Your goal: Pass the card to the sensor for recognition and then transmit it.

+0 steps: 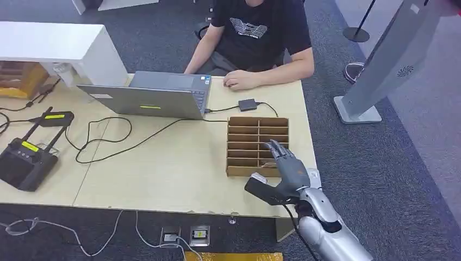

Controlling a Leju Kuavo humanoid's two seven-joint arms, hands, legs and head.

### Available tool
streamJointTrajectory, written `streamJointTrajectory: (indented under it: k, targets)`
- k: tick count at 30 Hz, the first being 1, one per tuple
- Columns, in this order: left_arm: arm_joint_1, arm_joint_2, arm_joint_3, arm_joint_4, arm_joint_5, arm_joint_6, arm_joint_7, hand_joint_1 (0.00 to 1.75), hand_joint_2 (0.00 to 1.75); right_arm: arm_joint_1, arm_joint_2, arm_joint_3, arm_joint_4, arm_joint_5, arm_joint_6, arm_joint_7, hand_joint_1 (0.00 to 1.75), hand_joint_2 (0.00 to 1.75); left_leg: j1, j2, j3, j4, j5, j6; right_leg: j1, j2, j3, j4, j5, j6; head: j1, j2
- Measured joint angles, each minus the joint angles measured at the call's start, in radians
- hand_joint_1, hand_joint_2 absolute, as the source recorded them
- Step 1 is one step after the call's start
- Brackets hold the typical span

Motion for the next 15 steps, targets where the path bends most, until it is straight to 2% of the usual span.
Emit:
streamJointTrajectory:
  k: [3, 8, 15]
  targets:
    - [0.0, 0.001, 0.0, 0.0, -0.005, -0.007, 0.0, 0.0, 0.0, -0.016, 0.0, 0.001, 0.006, 0.053, -0.062, 0.007, 0.0, 1.75, 0.0, 0.0, 0.0, 0.0, 0.0, 0.0, 0.0, 0.0, 0.0, 0.0, 0.0, 0.0, 0.0, 0.0]
    - [0.0, 0.0, 0.0, 0.0, -0.016, -0.013, 0.0, 0.0, 0.0, -0.021, 0.0, 0.006, 0.017, 0.108, -0.083, 0.002, 0.0, 1.75, 0.0, 0.0, 0.0, 0.0, 0.0, 0.0, 0.0, 0.0, 0.0, 0.0, 0.0, 0.0, 0.0, 0.0]
    - [0.0, 0.001, 0.0, 0.0, -0.018, -0.013, 0.0, 0.0, 0.0, -0.02, 0.003, 0.018, 0.038, 0.118, -0.093, 0.001, 0.0, 1.75, 0.0, 0.0, 0.0, 0.0, 0.0, 0.0, 0.0, 0.001, 0.0, 0.0, 0.0, 0.0, 0.0, 0.0]
